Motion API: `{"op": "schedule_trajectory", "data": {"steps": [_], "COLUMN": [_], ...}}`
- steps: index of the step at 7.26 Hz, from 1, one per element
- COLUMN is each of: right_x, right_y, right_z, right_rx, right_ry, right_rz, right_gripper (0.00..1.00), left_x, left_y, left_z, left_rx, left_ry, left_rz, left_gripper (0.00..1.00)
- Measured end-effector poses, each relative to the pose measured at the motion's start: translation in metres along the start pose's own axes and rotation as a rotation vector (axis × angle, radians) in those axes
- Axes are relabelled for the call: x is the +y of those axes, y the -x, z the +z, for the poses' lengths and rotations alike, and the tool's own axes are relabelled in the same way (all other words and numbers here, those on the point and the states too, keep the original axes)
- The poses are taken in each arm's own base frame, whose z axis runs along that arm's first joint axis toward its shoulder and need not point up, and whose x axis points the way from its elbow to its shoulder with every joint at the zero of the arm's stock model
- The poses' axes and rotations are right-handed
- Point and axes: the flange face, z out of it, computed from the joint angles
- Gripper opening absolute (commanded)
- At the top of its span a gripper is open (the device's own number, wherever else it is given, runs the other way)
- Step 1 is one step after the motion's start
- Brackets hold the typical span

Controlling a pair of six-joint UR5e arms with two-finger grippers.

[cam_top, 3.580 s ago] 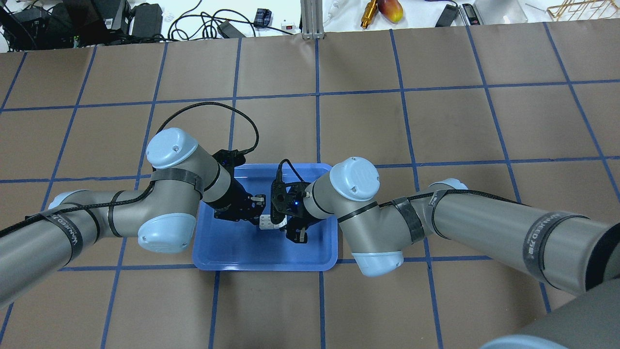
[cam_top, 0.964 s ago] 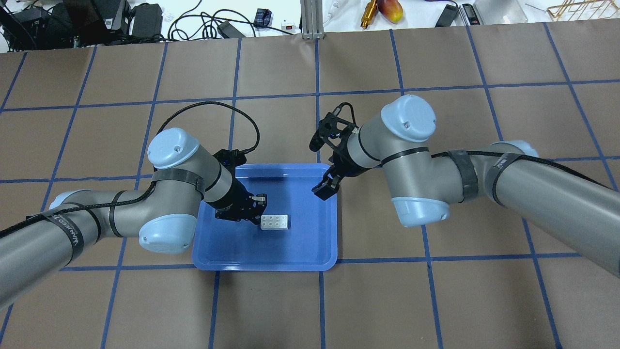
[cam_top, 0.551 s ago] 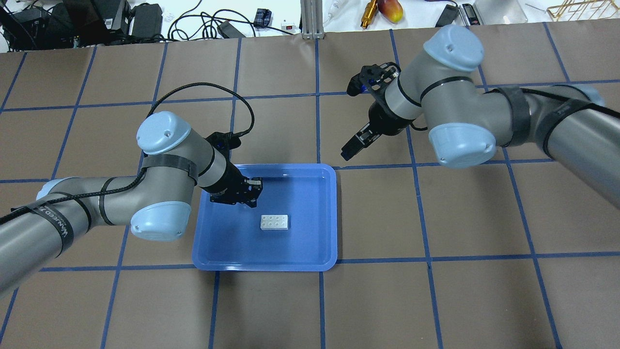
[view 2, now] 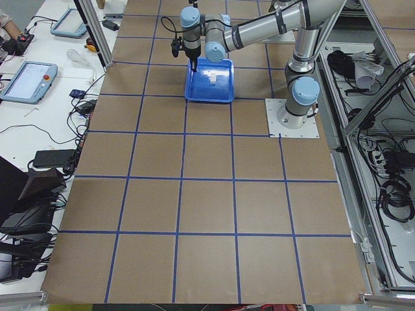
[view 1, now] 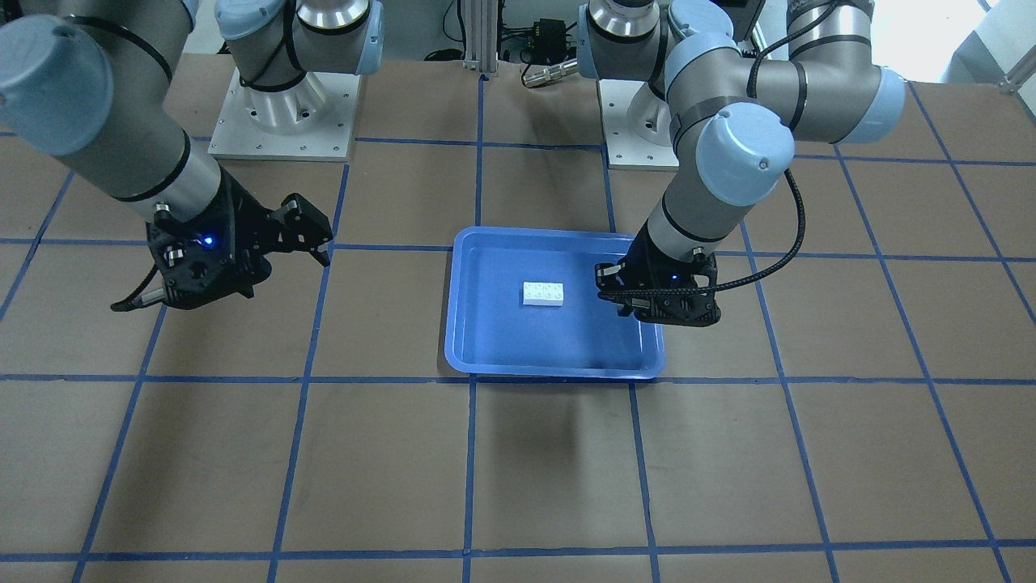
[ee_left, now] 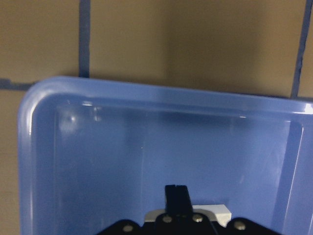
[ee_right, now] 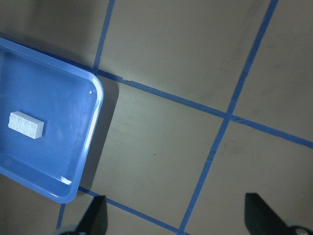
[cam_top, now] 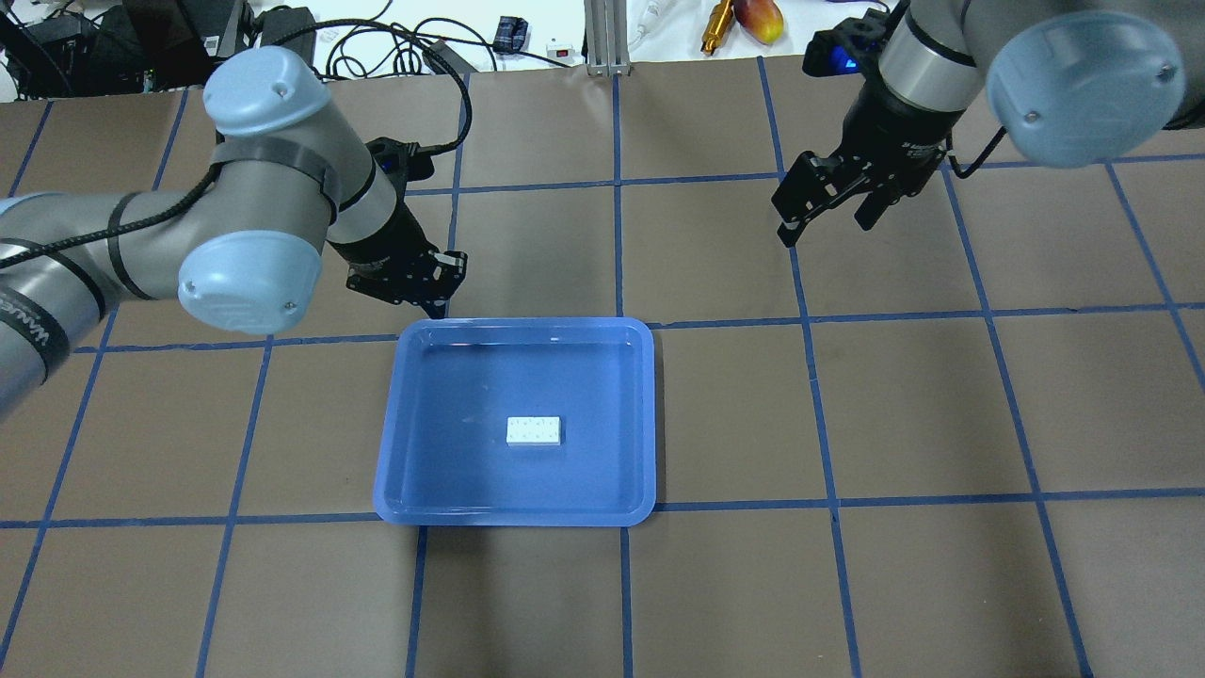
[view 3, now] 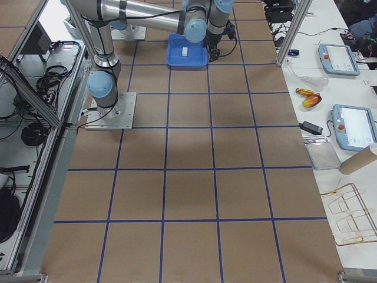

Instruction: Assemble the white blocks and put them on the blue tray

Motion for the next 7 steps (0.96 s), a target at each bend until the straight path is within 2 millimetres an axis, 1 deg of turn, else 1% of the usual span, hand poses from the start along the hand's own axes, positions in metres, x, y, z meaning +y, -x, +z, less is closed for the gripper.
{"op": "schedule_trajectory", "data": {"steps": [1,2,3,4,5,6,7], "right_x": [0.009,0.014,0.017,0.021,0.023,0.026,0.029], "right_y": [0.000,0.000,-0.002,-0.004,-0.002,0.002,0.006], "right_z": [-0.014,-0.019,-0.018,-0.018,-0.023,-0.028,-0.033], "right_rx": [0.010,0.016,0.035,0.071,0.111,0.142,0.157], "right_ry": [-0.014,-0.020,-0.011,-0.001,-0.003,-0.012,-0.018], "right_rz": [0.057,0.101,0.139,0.234,0.351,0.421,0.449], "right_gripper": [1.00,1.00,1.00,1.00,1.00,1.00,1.00], "left_x": [-0.007,-0.007,0.000,0.010,0.021,0.029,0.033], "left_y": [0.006,0.012,0.015,0.014,0.013,0.011,0.011], "left_z": [-0.029,-0.056,-0.079,-0.100,-0.117,-0.128,-0.133], "left_rx": [-0.040,-0.066,-0.077,-0.082,-0.086,-0.087,-0.085], "left_ry": [0.005,0.018,0.028,0.014,-0.008,-0.024,-0.034], "left_rz": [0.058,0.098,0.116,0.123,0.126,0.127,0.127], "left_gripper": [0.12,0.23,0.72,1.00,1.00,1.00,1.00]}}
